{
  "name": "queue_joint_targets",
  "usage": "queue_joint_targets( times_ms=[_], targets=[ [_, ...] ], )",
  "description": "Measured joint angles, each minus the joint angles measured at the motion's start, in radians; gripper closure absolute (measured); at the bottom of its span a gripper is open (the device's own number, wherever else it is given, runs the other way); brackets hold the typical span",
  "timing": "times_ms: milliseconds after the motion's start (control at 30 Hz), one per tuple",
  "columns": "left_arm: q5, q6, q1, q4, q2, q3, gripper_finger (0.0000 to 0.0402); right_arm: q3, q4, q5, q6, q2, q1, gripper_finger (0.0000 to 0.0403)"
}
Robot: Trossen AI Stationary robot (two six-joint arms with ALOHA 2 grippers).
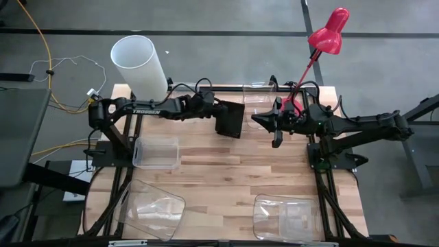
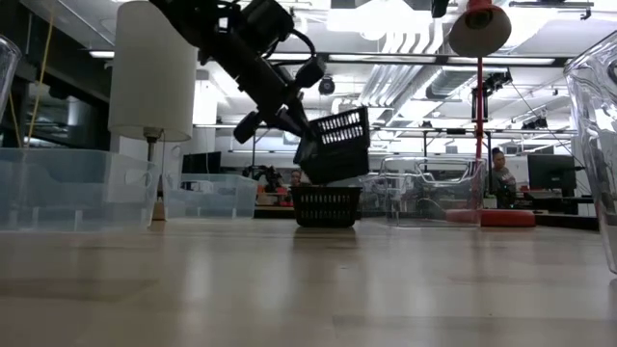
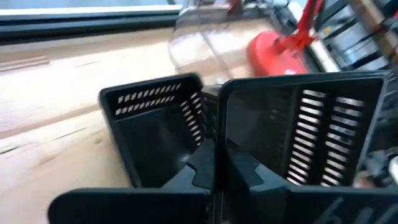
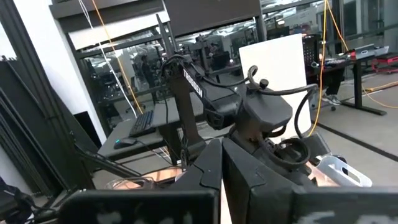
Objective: Stack baskets by color
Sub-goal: Stack the bottom black bin on the top black bin
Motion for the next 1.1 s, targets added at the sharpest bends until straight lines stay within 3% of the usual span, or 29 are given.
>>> queue_joint_targets(
  times_ms=[300,633,833,1100],
  targets=[
    [-0.074,0.004,-0.002,-0.091,0.006,0.000,0.0401,0.000,-0.013,0.000,-0.001,0.000,0.000,0.0403],
    [-0.055,0.018,-0.002,-0.082,0.006,0.000,0.0392,0.000,-0.022,0.001,0.018,0.000,0.000,0.0403],
    [-0.021,0.066,-0.002,-0.081,0.006,0.000,0.0356,-0.001,-0.024,0.001,0.018,0.000,0.000,0.0403],
    [0.031,0.072,-0.002,-0.080,0.006,0.000,0.0276,-0.001,-0.024,0.001,0.018,0.000,0.000,0.0403]
  ],
)
